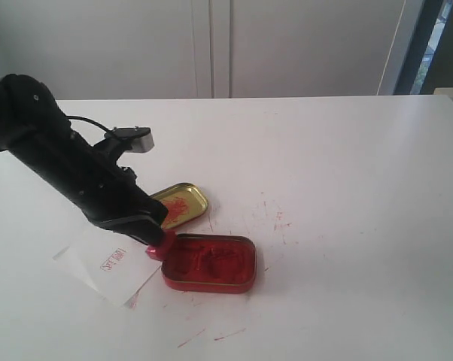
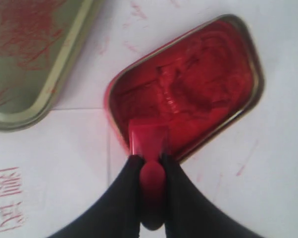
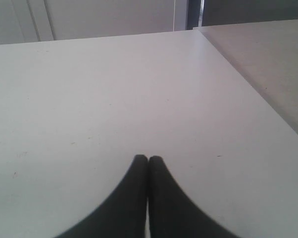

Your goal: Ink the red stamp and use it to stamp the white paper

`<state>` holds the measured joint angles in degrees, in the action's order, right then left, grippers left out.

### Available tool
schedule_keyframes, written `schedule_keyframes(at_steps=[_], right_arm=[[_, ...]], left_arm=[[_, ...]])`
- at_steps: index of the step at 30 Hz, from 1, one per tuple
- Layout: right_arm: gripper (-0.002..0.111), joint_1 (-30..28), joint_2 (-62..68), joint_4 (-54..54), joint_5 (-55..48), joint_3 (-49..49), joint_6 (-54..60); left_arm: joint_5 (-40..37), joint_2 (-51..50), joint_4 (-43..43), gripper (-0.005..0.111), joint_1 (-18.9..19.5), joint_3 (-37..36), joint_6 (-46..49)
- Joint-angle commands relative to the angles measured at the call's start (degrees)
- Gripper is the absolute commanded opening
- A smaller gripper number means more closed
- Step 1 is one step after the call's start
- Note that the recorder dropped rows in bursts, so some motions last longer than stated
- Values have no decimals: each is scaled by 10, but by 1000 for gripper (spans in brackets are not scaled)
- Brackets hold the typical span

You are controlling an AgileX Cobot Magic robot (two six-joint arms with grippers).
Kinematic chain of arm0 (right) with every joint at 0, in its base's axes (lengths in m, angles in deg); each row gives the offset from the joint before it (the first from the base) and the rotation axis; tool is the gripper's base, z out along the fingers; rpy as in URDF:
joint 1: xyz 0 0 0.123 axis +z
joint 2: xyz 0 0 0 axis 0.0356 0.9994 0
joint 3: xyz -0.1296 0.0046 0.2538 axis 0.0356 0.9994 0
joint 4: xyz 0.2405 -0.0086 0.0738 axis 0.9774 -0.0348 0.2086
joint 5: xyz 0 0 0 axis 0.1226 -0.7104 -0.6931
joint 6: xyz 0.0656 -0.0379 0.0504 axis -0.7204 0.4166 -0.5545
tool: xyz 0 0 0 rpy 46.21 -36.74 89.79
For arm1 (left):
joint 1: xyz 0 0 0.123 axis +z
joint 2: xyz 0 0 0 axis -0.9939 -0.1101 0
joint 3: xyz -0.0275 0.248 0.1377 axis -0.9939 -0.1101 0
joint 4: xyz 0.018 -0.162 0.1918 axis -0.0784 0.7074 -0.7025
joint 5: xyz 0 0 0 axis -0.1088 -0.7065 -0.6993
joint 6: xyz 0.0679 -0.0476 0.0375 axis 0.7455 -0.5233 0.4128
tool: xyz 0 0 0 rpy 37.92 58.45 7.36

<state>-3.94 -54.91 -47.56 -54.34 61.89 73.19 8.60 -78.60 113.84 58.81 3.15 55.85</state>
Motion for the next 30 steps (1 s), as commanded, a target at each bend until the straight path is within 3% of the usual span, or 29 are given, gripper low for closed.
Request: schedule_keyframes(at_steps=[1, 11, 16, 25, 30], right_arm=[[0, 2, -2, -1, 8, 3, 1], [0, 2, -2, -1, 8, 3, 1], [0, 2, -2, -1, 8, 3, 1], [0, 2, -2, -1, 8, 3, 1], [0, 2, -2, -1, 8, 3, 1]], left_arm=[[-40, 18, 104, 0, -5, -4, 87], [-131, 24, 201, 0, -5, -4, 159], [-199, 24, 197, 0, -5, -5, 189], [-152, 15, 251, 0, -5, -52, 237], [-191, -24, 284, 0, -5, -52, 248]])
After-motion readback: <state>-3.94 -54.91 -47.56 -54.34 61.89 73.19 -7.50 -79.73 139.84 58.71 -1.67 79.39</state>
